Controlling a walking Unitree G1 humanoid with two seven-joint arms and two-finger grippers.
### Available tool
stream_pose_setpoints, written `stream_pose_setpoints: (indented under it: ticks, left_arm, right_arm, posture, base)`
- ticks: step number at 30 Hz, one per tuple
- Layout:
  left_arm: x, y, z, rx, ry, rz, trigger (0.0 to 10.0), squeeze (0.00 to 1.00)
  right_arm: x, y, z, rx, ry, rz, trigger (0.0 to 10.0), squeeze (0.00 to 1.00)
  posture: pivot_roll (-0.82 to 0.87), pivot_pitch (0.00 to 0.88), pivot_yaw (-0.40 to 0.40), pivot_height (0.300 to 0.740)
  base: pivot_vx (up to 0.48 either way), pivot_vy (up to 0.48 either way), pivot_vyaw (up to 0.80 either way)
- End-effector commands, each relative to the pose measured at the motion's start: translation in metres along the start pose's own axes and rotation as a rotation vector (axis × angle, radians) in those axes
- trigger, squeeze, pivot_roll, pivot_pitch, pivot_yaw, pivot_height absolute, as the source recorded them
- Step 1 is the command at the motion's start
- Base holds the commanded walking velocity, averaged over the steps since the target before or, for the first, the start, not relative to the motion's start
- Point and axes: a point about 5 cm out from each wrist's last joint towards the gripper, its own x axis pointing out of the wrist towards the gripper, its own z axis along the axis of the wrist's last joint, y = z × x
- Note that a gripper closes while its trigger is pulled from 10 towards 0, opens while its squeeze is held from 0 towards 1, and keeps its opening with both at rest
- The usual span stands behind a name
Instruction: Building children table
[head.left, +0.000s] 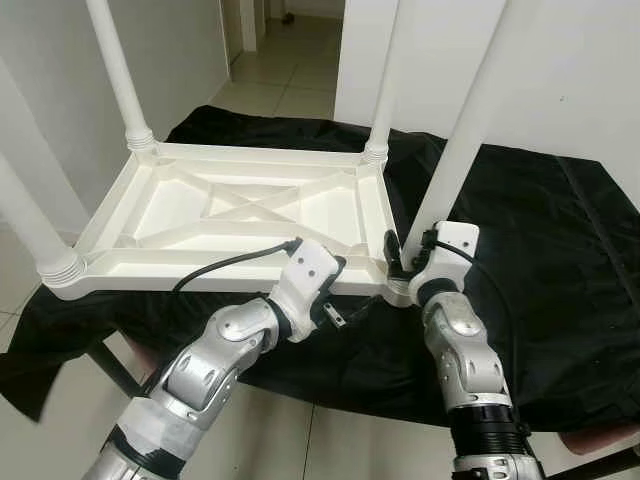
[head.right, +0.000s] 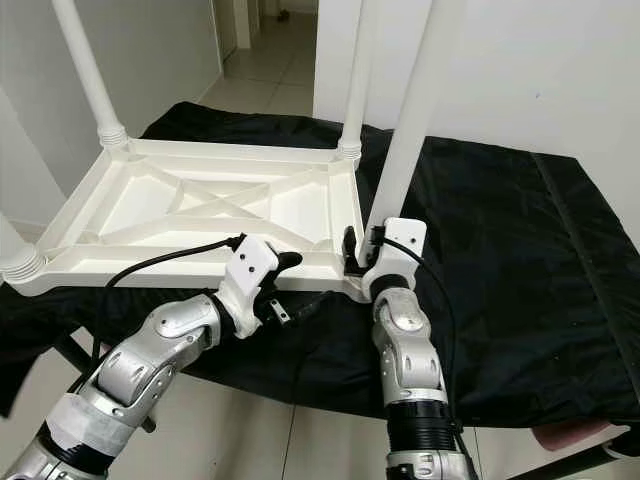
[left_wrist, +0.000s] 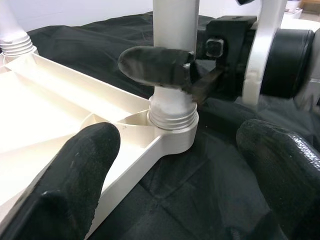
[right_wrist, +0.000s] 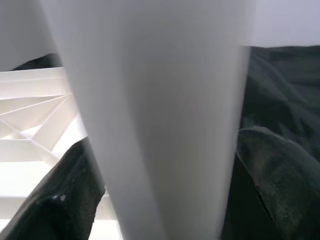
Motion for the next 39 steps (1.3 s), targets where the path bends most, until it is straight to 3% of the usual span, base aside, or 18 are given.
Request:
stream_pose_setpoints:
  ticks: [1,2,5,6,7,10,13,17,22,23,25,26,37,38,39]
  left_arm:
    - [-0.002,-0.004,-0.002,0.004,0.013,-0.066,10.0,0.00]
    - [-0.002,-0.004,-0.002,0.003,0.013,-0.064,10.0,0.00]
    - [-0.002,-0.004,-0.003,0.002,0.013,-0.063,10.0,0.00]
    - [-0.002,-0.004,-0.002,0.003,0.012,-0.062,10.0,0.00]
    - [-0.002,-0.004,-0.002,0.003,0.012,-0.062,10.0,0.00]
    - [0.001,-0.001,0.001,0.016,0.003,-0.057,10.0,0.00]
    - [0.001,0.000,0.001,0.018,0.002,-0.057,10.0,0.00]
    - [0.002,0.002,0.003,0.025,-0.003,-0.051,10.0,0.00]
    - [0.003,0.003,0.003,0.030,-0.003,-0.051,10.0,0.00]
    - [0.003,0.004,0.004,0.031,-0.004,-0.050,10.0,0.00]
    - [0.003,0.004,0.004,0.031,-0.004,-0.050,10.0,0.00]
    - [0.003,0.004,0.004,0.031,-0.005,-0.049,10.0,0.00]
    - [0.002,0.002,0.003,0.026,-0.003,-0.053,10.0,0.00]
    - [0.002,0.001,0.003,0.025,-0.003,-0.055,10.0,0.00]
    - [0.002,0.000,0.002,0.021,-0.002,-0.057,10.0,0.00]
  right_arm:
    - [0.000,-0.008,0.000,0.017,0.017,0.039,10.0,1.00]
    - [0.002,-0.017,0.001,-0.012,0.031,0.088,10.0,0.71]
    - [0.003,-0.022,0.001,-0.033,0.044,0.117,10.0,0.71]
    - [0.005,-0.028,-0.002,-0.083,0.066,0.225,10.0,0.00]
    - [0.005,-0.028,-0.002,-0.083,0.066,0.225,10.0,0.00]
    - [0.013,-0.034,-0.006,-0.145,0.113,0.436,10.0,0.00]
    - [0.014,-0.034,-0.005,-0.141,0.116,0.448,10.0,0.00]
    - [0.020,-0.024,-0.005,-0.188,0.146,0.604,10.0,0.00]
    - [0.024,-0.021,-0.007,-0.214,0.175,0.675,10.0,0.00]
    - [0.026,-0.022,-0.009,-0.234,0.189,0.692,5.6,0.00]
    - [0.026,-0.022,-0.009,-0.234,0.189,0.692,5.6,0.00]
    - [0.027,-0.023,-0.010,-0.248,0.205,0.702,0.0,0.00]
    - [0.022,-0.036,-0.020,-0.244,0.242,0.717,0.0,0.00]
    - [0.021,-0.037,-0.021,-0.243,0.241,0.715,4.3,0.00]
    - [0.019,-0.037,-0.021,-0.229,0.229,0.701,10.0,0.00]
  posture:
    - [-0.03,0.000,-0.057,0.740]
    - [-0.03,0.000,-0.057,0.740]
    - [-0.03,0.000,-0.057,0.740]
    - [-0.03,0.000,-0.058,0.740]
    - [-0.03,0.000,-0.058,0.740]
    - [-0.03,0.000,-0.057,0.740]
    - [-0.03,0.000,-0.057,0.740]
    - [-0.02,0.000,-0.053,0.740]
    - [-0.02,0.000,-0.047,0.740]
    - [-0.02,0.000,-0.047,0.740]
    - [-0.02,0.000,-0.047,0.740]
    - [-0.01,0.000,-0.049,0.740]
    - [-0.02,0.000,-0.047,0.740]
    - [-0.02,0.000,-0.047,0.740]
    - [-0.03,0.000,-0.047,0.740]
  base:
    - [0.000,0.000,0.00]
    - [0.000,0.000,0.00]
    - [0.000,0.000,0.00]
    - [0.000,0.000,0.00]
    - [0.000,0.000,0.00]
    - [0.000,0.000,0.00]
    - [0.000,0.000,0.00]
    - [0.000,0.000,0.00]
    - [0.000,0.000,0.00]
    - [0.000,0.000,0.00]
    - [0.000,0.000,0.00]
    - [0.000,0.000,0.00]
    - [0.000,0.000,0.00]
    - [0.000,0.000,0.00]
    - [0.000,0.000,0.00]
